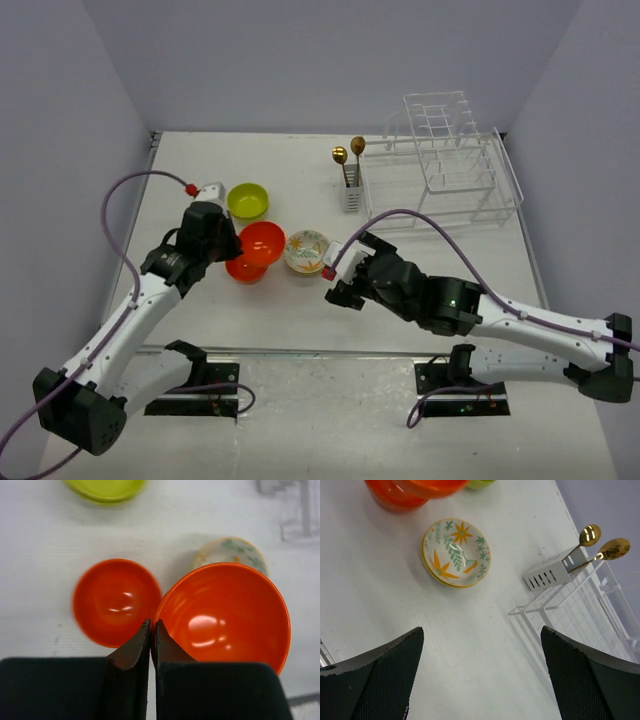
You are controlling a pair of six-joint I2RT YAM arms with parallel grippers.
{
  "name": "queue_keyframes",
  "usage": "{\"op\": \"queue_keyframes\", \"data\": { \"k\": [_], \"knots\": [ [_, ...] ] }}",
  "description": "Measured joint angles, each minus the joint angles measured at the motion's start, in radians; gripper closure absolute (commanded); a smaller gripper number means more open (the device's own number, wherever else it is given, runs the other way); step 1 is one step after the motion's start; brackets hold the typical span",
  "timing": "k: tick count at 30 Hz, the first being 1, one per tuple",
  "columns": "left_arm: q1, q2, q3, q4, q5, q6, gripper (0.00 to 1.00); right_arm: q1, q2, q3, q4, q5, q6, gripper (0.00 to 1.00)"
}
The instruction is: Unload the bowls from the dish rack
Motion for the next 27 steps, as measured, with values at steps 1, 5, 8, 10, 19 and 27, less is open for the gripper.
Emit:
{"op": "queue_keyframes", "data": {
  "k": [1,5,8,10,19,27],
  "knots": [
    [0.074,-0.048,-0.037,0.003,-0.005,-0.016,1.00,0.000,-0.041,-0.026,0.021,0.010,0.010,0.01],
    [0.241,-0.164,-0.117,0.028,-0.049,-0.066,1.00,0.001,-0.198,-0.101,0.100,0.047,0.055,0.01],
    [0.282,-0.176,-0.159,0.064,-0.084,-0.098,1.00,0.001,-0.278,-0.129,0.150,0.068,0.098,0.01],
    [0.301,-0.161,-0.186,0.079,-0.099,-0.112,1.00,0.001,-0.320,-0.138,0.162,0.068,0.123,0.01],
    [0.314,-0.133,-0.330,0.158,-0.092,-0.153,1.00,0.001,-0.371,-0.181,0.181,0.037,0.185,0.01],
    [0.314,-0.122,-0.365,0.238,-0.066,-0.150,1.00,0.001,-0.343,-0.189,0.181,0.008,0.195,0.01]
  ]
}}
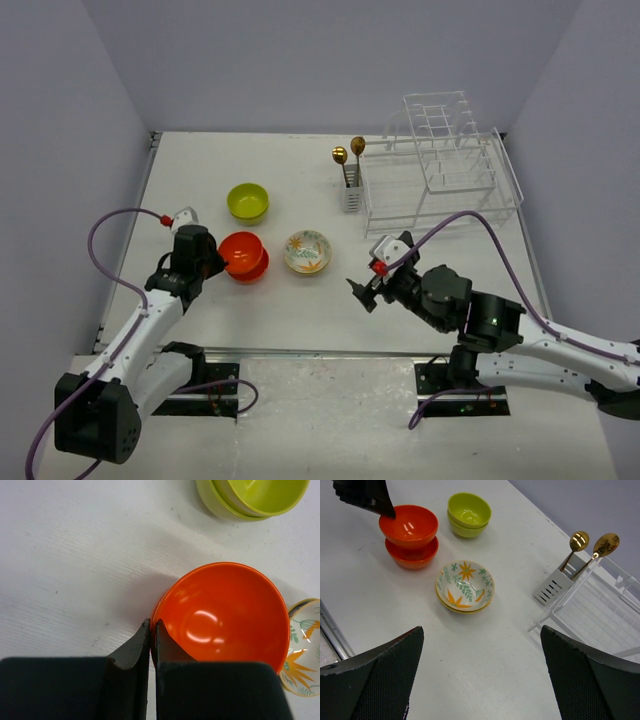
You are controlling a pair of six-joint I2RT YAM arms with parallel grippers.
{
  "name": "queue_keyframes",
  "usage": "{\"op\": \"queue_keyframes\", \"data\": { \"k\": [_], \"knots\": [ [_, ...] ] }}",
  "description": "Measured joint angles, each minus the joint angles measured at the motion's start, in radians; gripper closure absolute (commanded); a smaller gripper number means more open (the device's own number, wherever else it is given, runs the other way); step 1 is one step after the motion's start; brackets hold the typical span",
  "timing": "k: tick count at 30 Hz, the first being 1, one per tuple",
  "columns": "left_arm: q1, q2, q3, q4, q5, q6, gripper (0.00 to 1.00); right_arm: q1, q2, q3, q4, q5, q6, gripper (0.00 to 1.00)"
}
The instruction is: Unload the bowls from the dish rack
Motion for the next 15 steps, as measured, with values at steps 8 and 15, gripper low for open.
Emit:
{"op": "queue_keyframes", "data": {
  "k": [8,15],
  "knots": [
    [-0.001,0.078,-0.006,0.038,0.045,0.013,1.00,0.000,-0.063,-0.051,0.037,0.004,0.002,0.01],
    [-0.037,0.086,-0.006,0.042,0.040,0.013,1.00,0.000,-0.127,-0.087,0.077,0.002,0.010,0.01]
  ]
}}
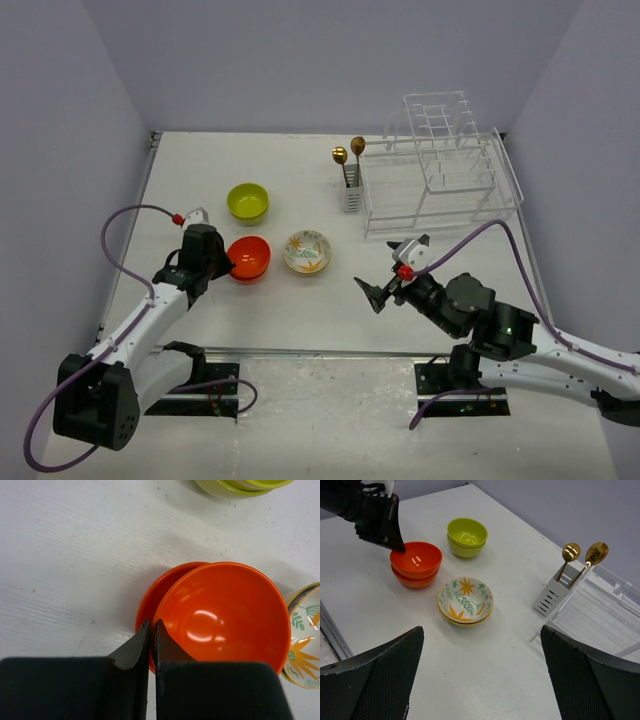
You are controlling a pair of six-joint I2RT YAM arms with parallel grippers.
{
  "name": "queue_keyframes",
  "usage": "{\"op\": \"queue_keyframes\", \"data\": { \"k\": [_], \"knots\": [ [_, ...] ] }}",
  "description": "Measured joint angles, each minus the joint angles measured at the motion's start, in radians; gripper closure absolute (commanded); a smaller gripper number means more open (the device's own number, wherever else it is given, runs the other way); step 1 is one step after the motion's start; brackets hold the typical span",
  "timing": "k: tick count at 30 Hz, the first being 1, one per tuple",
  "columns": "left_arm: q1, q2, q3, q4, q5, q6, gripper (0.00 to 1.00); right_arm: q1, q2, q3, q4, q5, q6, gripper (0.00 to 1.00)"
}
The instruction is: Unload the bowls from the dish rack
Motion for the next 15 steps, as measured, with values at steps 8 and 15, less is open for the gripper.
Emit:
{"op": "queue_keyframes", "data": {
  "k": [8,15],
  "knots": [
    [-0.008,-0.011,0.000,-0.004,-0.054,0.006,1.00,0.000,0.000,-0.009,0.013,-0.003,0.004,0.01],
    [-0.014,-0.005,0.000,-0.004,-0.080,0.007,1.00,0.000,0.000,-0.018,0.014,-0.016,0.007,0.01]
  ]
}}
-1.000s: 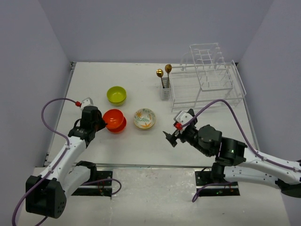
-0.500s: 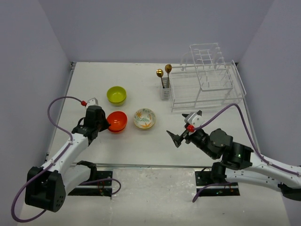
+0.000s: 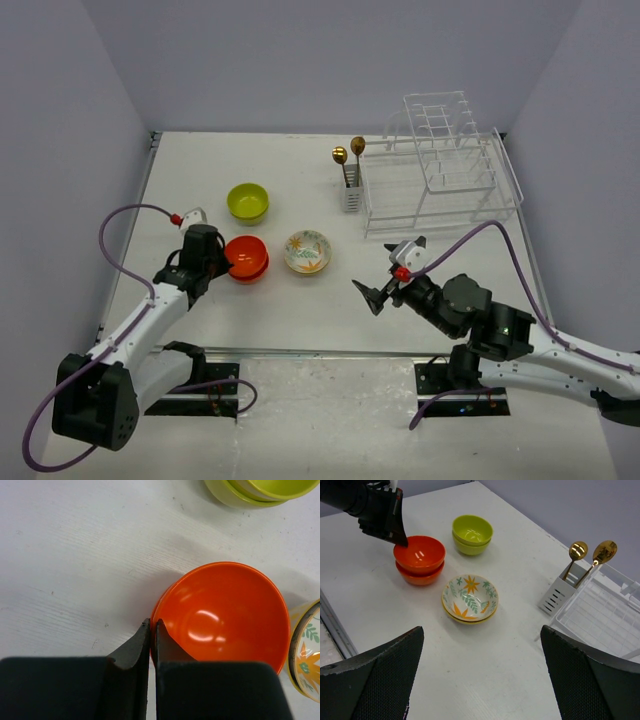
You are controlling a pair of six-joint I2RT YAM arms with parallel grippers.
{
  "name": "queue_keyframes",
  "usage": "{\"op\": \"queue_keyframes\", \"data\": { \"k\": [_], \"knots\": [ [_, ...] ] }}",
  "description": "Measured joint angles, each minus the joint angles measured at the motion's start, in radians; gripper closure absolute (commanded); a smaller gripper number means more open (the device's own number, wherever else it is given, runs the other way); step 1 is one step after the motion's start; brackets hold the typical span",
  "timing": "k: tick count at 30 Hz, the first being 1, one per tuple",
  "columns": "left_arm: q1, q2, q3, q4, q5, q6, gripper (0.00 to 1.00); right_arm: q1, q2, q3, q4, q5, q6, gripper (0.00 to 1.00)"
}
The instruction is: Unload the bowls from the dish rack
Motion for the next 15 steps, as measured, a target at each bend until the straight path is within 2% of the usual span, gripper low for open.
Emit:
{"op": "queue_keyframes", "data": {
  "k": [15],
  "knots": [
    [-0.035,-0.039,-0.002,0.003,-0.021,0.004,0.99,0.000,-0.029,-0.011,0.008,-0.037,0.002,0.01]
  ]
}}
